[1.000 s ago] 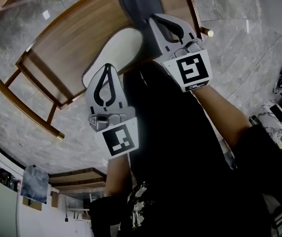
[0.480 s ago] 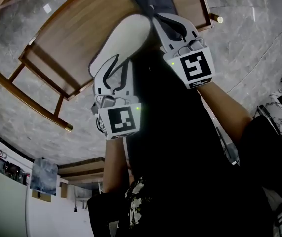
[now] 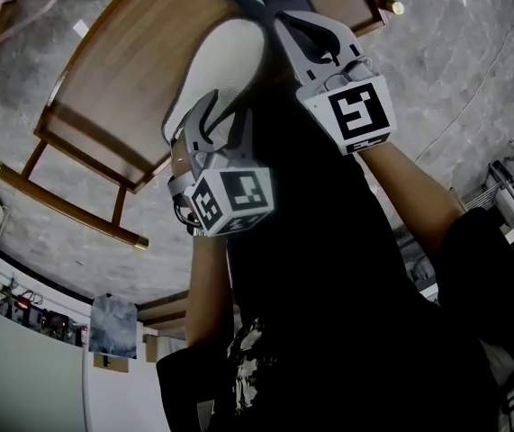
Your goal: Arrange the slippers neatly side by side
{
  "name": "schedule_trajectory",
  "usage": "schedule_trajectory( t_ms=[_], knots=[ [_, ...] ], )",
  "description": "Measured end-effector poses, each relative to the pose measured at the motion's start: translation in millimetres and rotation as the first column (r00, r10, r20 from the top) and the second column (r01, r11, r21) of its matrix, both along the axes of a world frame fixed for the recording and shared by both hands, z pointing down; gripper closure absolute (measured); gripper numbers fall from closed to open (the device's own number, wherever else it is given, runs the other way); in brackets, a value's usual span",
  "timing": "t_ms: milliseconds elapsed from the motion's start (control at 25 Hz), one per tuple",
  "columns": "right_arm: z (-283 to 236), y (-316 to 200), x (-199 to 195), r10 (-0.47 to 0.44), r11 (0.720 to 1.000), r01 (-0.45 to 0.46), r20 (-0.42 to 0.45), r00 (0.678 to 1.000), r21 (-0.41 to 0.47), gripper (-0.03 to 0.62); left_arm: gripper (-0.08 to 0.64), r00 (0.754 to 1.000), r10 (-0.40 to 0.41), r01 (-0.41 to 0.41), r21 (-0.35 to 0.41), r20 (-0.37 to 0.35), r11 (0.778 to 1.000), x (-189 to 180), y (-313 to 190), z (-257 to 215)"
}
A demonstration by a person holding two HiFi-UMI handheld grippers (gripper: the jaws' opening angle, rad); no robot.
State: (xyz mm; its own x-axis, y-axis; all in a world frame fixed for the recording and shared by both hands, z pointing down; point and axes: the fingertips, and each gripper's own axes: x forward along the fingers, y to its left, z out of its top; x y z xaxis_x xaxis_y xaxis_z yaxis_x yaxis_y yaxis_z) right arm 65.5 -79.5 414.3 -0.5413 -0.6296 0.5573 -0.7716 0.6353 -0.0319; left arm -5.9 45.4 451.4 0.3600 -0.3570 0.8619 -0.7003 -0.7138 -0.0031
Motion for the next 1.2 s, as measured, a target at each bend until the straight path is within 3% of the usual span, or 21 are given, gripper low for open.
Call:
schedule_trajectory(
  t_ms=[120, 280, 480, 760, 960, 1120, 1200],
  knots=[
    [1, 3, 4, 0.009, 1.0, -0.009, -0.008, 1.0, -0.003, 0.594, 0.362, 1.0, 0.022, -0.022, 0.002, 0.021, 1.0, -1, -1, 4],
    [1, 4, 6, 0.025, 1.0, -0.025, -0.009, 1.0, -0.003, 0.594, 0.472, 0.992, 0.094, -0.097, 0.037, 0.084, 0.995, -3, 0, 9],
    [3, 8, 3, 0.021, 1.0, -0.022, -0.01, 1.0, -0.014, 0.594, 0.482, 0.993, 0.085, -0.088, 0.03, 0.08, 0.996, -5, 1, 10],
    [-4, 5, -8, 0.0, 1.0, 0.0, 0.0, 1.0, 0.0, 0.594, 0.523, 1.0, -0.029, 0.029, 0.084, 0.0, 0.996, -13, -15, -19],
    [-12, 2, -13, -0.015, 1.0, 0.015, -0.001, 1.0, 0.017, 0.594, 0.537, 0.989, -0.128, 0.136, 0.124, -0.073, 0.983, -26, -28, -45],
    [-18, 1, -16, -0.018, 0.999, 0.018, -0.003, 1.0, 0.026, 0.594, 0.54, 0.958, -0.237, 0.256, 0.108, -0.165, 0.961, -40, -34, -62],
    [-21, 2, -17, -0.02, 0.999, 0.02, -0.003, 1.0, 0.028, 0.594, 0.54, 0.911, -0.319, 0.346, 0.061, -0.262, 0.936, -45, -38, -72]
  ],
)
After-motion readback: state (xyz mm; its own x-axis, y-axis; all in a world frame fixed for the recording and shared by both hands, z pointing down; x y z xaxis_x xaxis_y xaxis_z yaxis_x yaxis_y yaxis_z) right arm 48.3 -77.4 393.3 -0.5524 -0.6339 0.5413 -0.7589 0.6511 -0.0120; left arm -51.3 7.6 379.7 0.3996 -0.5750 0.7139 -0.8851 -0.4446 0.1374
